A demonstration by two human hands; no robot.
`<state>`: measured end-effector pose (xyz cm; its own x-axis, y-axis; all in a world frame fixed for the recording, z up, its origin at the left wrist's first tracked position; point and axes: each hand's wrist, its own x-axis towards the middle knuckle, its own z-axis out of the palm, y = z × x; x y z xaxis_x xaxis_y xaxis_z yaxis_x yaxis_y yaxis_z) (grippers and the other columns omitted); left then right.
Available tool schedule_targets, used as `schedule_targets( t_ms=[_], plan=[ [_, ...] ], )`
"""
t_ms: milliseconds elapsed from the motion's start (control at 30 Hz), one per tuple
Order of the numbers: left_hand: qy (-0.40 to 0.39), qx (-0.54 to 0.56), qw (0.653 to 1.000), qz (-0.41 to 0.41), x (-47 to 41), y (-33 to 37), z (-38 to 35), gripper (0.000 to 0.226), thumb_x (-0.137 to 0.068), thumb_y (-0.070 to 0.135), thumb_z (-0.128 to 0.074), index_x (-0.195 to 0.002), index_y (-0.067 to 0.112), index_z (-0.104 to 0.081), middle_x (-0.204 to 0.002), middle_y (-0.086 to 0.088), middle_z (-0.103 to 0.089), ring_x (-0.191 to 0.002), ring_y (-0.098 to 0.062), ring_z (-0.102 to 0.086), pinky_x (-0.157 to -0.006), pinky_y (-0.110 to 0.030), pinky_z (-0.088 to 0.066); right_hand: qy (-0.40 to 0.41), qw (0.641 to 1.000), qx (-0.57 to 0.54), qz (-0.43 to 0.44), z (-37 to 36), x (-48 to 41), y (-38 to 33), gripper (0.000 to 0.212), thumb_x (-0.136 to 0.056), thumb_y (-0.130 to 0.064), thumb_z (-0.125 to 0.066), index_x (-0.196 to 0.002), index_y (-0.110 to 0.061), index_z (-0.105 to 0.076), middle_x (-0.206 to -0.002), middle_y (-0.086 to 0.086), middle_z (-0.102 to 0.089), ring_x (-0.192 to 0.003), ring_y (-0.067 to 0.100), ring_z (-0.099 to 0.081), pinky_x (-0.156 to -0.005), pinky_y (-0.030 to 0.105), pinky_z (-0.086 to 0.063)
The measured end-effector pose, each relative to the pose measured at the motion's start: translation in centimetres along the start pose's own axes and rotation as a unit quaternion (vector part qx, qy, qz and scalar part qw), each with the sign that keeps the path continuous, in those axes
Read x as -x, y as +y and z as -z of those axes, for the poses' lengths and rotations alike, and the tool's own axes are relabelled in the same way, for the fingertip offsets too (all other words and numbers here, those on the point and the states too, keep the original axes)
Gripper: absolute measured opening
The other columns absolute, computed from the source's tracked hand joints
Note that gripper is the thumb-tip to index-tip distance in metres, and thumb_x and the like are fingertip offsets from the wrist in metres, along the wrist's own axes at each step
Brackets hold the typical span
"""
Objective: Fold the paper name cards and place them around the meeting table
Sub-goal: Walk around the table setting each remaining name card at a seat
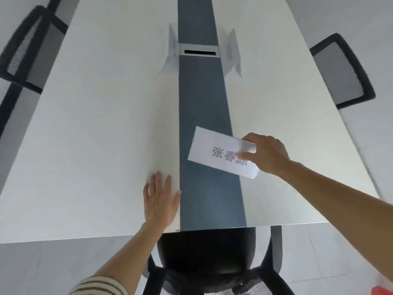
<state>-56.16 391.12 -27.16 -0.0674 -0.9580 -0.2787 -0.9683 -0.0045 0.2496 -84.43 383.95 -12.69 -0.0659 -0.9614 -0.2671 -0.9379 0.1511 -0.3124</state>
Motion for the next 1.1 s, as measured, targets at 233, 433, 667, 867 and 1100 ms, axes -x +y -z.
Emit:
schedule_targets(
  t_ms=[233,433,667,867,1100],
  plan=[
    [0.006,-0.059,0.998,-0.01,-0.5,-0.3,-2.7,0.066,-0.094,0.048,-0.029,-0.147,0.008,-0.03,-0.156,-0.025,-0.024,-0.146,-0.039,-0.018,-0.116,-0.049,-0.011,0.02,0.995,0.09,0.042,-2.4,-11.0,-1.0,0.031,-0.085,-0.037,-0.065,-0.112,-0.023,-0.056,-0.108,0.003,-0.07,-0.093,0.031,-0.063,-0.077,0.035,-0.044],
    [0.006,-0.064,0.998,-0.011,-0.7,-0.5,-3.1,0.065,-0.094,0.048,-0.031,-0.146,0.009,-0.031,-0.155,-0.025,-0.025,-0.146,-0.038,-0.02,-0.115,-0.05,-0.015,0.023,0.994,0.089,0.053,-3.1,-16.8,-1.8,0.029,-0.088,-0.03,-0.063,-0.113,-0.02,-0.055,-0.103,0.011,-0.07,-0.089,0.036,-0.062,-0.076,0.038,-0.045],
    [0.006,-0.07,0.998,-0.005,-1.0,-0.6,-3.2,0.066,-0.093,0.049,-0.03,-0.146,0.01,-0.033,-0.156,-0.023,-0.025,-0.146,-0.036,-0.019,-0.115,-0.049,-0.014,0.066,0.98,0.172,0.071,-4.3,-17.3,-2.6,0.07,-0.091,-0.039,-0.056,-0.15,-0.023,-0.022,-0.159,0.013,-0.023,-0.146,0.035,-0.019,-0.112,0.051,-0.024],
    [0.019,-0.071,0.997,-0.002,-0.9,-0.5,-3.1,0.065,-0.092,0.048,-0.031,-0.145,0.01,-0.035,-0.155,-0.023,-0.028,-0.144,-0.035,-0.016,-0.115,-0.048,-0.013,0.043,0.973,0.206,0.094,-6.5,-15.6,-2.6,0.081,-0.092,-0.05,-0.049,-0.154,-0.026,-0.002,-0.163,0.014,0.0,-0.149,0.039,0.0,-0.116,0.057,-0.017],
    [0.017,-0.064,0.998,-0.003,-0.9,-0.7,-3.3,0.065,-0.093,0.048,-0.029,-0.147,0.011,-0.031,-0.156,-0.023,-0.024,-0.146,-0.036,-0.021,-0.115,-0.049,-0.015,0.04,0.971,0.218,0.092,-6.4,-16.7,-2.8,0.086,-0.089,-0.052,-0.052,-0.153,-0.026,-0.001,-0.163,0.014,0.0,-0.148,0.04,0.001,-0.116,0.057,-0.017]
  ],
)
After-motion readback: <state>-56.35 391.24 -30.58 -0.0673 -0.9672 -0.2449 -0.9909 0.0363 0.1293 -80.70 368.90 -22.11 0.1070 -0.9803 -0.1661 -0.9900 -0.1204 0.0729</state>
